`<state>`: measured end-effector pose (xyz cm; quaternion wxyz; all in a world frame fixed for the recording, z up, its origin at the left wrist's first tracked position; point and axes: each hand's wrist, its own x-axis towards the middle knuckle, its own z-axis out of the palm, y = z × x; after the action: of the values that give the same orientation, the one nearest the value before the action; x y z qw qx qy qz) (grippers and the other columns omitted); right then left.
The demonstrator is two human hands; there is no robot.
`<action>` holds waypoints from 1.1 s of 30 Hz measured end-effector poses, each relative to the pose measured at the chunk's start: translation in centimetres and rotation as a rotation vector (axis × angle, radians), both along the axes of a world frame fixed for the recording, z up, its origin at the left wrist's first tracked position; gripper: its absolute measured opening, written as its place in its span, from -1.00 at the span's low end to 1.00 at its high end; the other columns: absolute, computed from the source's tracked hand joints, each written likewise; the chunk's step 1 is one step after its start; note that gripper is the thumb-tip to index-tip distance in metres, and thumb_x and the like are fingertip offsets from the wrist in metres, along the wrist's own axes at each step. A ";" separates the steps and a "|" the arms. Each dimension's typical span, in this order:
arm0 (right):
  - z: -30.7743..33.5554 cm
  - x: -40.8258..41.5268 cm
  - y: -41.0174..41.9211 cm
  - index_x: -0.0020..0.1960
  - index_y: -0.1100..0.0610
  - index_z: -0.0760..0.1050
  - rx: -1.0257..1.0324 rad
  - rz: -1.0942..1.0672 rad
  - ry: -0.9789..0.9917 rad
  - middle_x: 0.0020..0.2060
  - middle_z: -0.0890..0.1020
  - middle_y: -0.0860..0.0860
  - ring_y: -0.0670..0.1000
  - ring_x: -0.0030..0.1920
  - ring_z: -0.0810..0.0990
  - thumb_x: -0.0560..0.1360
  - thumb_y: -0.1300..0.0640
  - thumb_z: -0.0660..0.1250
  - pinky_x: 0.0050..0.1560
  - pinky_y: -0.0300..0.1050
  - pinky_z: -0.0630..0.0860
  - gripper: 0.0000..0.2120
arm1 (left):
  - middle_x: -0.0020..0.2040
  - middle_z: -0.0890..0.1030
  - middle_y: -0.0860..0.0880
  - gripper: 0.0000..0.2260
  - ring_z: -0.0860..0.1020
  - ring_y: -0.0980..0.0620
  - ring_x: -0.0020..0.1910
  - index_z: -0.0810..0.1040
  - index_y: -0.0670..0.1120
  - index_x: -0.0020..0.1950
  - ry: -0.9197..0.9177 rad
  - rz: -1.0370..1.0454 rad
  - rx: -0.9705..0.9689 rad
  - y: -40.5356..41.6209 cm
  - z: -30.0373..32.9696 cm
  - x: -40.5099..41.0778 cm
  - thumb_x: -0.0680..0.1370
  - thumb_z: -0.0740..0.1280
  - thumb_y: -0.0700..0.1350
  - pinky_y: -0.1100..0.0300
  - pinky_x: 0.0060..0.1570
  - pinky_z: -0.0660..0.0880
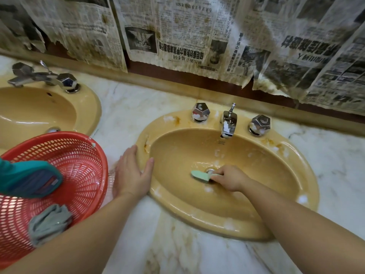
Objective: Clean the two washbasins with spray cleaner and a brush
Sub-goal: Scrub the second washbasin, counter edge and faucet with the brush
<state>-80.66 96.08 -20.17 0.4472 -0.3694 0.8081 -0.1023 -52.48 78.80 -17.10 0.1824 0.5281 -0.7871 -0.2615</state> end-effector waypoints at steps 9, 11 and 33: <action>1.0 -1.0 2.7 -0.11 0.19 0.65 0.137 0.016 -0.149 -0.42 0.40 0.00 -0.02 -0.43 0.32 0.51 -0.10 0.46 -0.38 -0.17 0.29 -0.67 | 0.45 0.44 -0.12 -0.32 0.39 -0.16 0.43 0.31 -0.09 0.54 -0.017 -0.005 -0.021 0.0 -0.1 -0.1 0.53 0.16 0.30 -0.14 0.45 0.31; 1.7 -1.2 3.0 -0.10 0.07 0.70 0.214 0.013 -0.253 -0.43 0.43 0.00 -0.02 -0.45 0.34 0.51 -0.09 0.48 -0.42 -0.20 0.31 -0.78 | 0.44 0.44 -0.13 -0.34 0.39 -0.17 0.42 0.31 -0.10 0.53 -0.017 -0.007 -0.025 0.0 -0.1 -0.1 0.55 0.18 0.28 -0.14 0.45 0.32; 2.9 6.1 -0.7 -0.01 0.11 0.71 -0.037 -0.172 -0.459 -0.45 0.34 -0.02 -0.02 -0.47 0.24 0.57 -0.03 0.41 -0.51 -0.23 0.18 -0.78 | 0.57 0.31 -0.13 -0.41 0.25 -0.15 0.54 0.21 -0.12 0.62 -0.052 -0.041 -0.005 0.5 0.2 0.2 0.65 0.06 0.15 -0.07 0.56 0.14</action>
<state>-74.59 95.37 -17.25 0.6021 -0.2743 0.7117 -0.2359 -52.24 79.29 -16.93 0.1580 0.5179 -0.8029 -0.2494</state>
